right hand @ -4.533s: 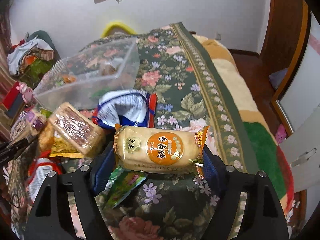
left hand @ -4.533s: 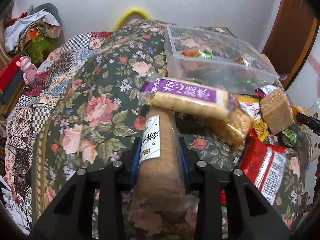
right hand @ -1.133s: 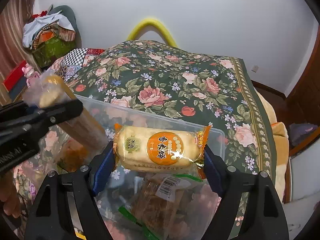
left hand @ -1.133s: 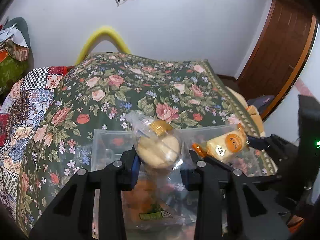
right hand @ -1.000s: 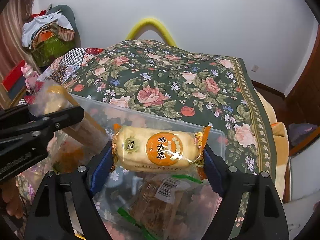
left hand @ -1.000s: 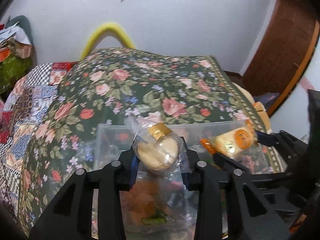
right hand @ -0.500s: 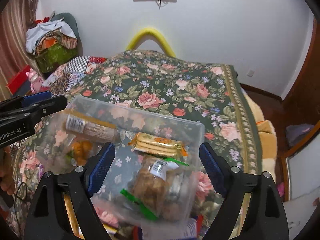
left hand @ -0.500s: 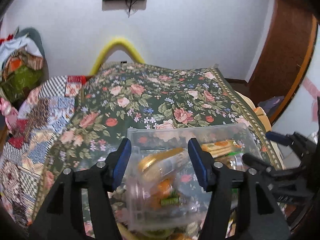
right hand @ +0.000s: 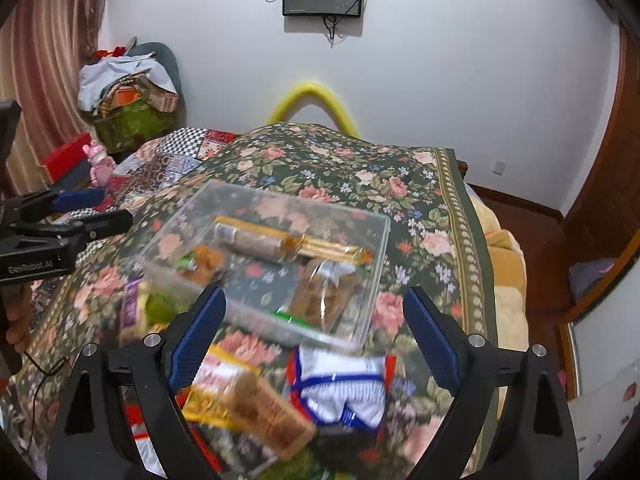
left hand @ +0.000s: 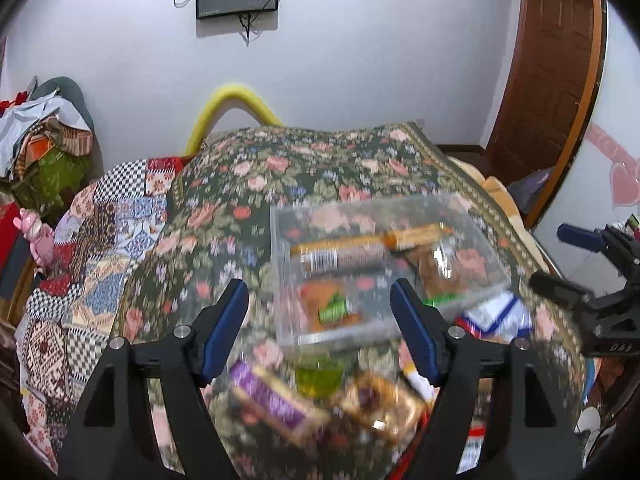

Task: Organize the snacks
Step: 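Reach the left tool to the red wrapped pack while the right tool reaches the green pea bag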

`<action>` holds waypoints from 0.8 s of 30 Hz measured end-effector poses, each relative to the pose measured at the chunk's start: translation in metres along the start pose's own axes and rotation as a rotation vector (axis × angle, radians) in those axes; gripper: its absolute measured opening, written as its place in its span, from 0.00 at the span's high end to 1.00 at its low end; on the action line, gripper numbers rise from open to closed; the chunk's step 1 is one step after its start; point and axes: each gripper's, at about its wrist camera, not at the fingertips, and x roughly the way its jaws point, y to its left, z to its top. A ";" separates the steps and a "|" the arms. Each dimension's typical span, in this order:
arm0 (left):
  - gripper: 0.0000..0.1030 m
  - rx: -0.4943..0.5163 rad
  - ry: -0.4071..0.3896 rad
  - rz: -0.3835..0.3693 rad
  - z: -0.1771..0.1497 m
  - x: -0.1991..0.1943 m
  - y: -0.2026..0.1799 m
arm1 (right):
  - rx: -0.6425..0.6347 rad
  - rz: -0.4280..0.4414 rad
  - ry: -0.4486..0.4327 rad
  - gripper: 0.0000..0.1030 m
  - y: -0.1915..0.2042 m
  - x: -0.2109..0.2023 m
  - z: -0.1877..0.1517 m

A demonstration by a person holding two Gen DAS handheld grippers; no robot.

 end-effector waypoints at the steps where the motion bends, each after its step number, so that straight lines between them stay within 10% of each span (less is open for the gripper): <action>1: 0.29 0.001 0.010 0.000 -0.005 -0.001 0.000 | 0.000 0.001 -0.001 0.14 0.002 -0.003 -0.005; 24: 0.24 0.045 0.172 -0.117 -0.120 -0.017 -0.057 | 0.163 -0.005 0.194 0.13 -0.010 -0.004 -0.123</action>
